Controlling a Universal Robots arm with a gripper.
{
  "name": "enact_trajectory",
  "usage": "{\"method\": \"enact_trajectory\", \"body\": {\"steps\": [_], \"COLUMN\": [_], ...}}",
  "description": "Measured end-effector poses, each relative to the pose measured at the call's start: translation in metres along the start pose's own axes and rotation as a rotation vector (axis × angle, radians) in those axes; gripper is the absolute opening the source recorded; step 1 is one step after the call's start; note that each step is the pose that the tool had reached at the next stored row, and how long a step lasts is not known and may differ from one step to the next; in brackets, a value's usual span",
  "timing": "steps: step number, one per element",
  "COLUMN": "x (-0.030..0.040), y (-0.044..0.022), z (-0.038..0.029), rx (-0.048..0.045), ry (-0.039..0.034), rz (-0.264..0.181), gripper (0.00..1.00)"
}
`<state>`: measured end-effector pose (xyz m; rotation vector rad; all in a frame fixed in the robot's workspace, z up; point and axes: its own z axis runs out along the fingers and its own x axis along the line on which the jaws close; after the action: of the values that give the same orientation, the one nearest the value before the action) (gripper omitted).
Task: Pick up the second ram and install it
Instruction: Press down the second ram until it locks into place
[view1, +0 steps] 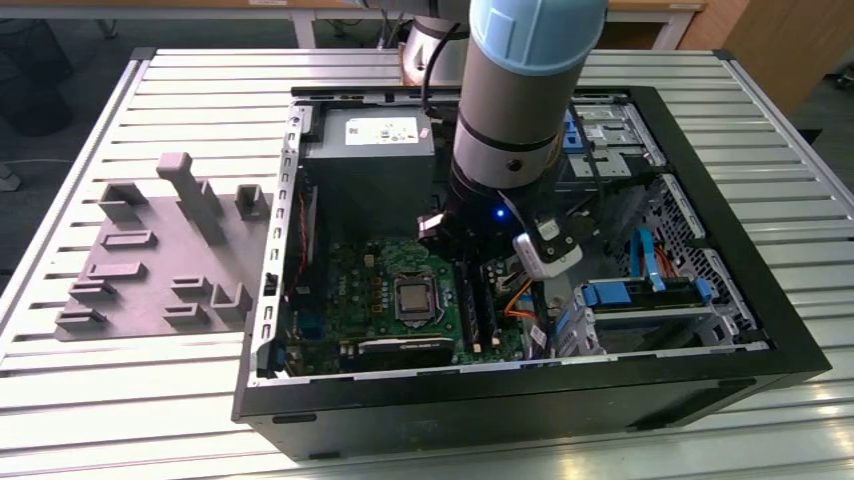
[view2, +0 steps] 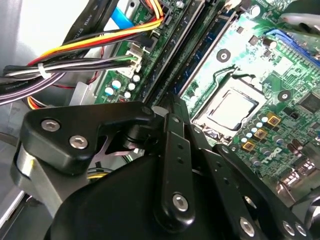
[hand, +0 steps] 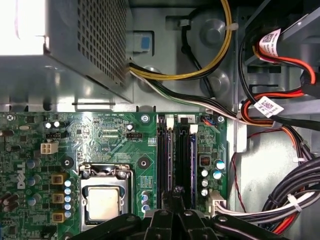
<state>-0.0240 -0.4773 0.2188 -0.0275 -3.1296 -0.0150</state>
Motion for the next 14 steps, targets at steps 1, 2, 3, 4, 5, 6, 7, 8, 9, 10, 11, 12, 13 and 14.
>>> {"method": "enact_trajectory", "body": {"steps": [1,2,3,4,5,6,7,8,9,10,11,12,13,14], "x": [0.0,0.0,0.0,-0.0001,-0.0001,-0.0001,-0.0002,-0.0002,-0.0002,0.0,0.0001,0.0001,0.0002,0.0002], "y": [0.0,0.0,0.0,0.0,0.0002,0.0002,0.0004,0.0006,0.0008,0.0004,0.0003,0.0004,0.0004,0.0004], "z": [0.0012,0.0027,0.0038,0.0048,0.0047,0.0042,0.003,0.0011,-0.0014,-0.0058,-0.0103,-0.0145,-0.0183,-0.0214], "rx": [-0.0001,-0.0007,-0.0005,-0.0003,0.0001,0.0004,-0.0013,-0.0036,-0.0047,-0.0026,-0.0016,-0.002,-0.0016,-0.0015], "ry": [0.0,-0.0002,-0.0001,-0.0001,0.0,0.0001,-0.0005,-0.0012,-0.0015,-0.0008,-0.0005,-0.0006,-0.0005,-0.0005], "rz": [0.0,0.0,0.0,0.0,0.0,0.0,0.0,0.0,0.0,0.0,0.0,0.0,0.0,0.0], "gripper": [0.11,0.11,0.11,0.11,0.11,0.11,0.11,0.11,0.11,0.11,0.11,0.11,0.11,0.11]}}
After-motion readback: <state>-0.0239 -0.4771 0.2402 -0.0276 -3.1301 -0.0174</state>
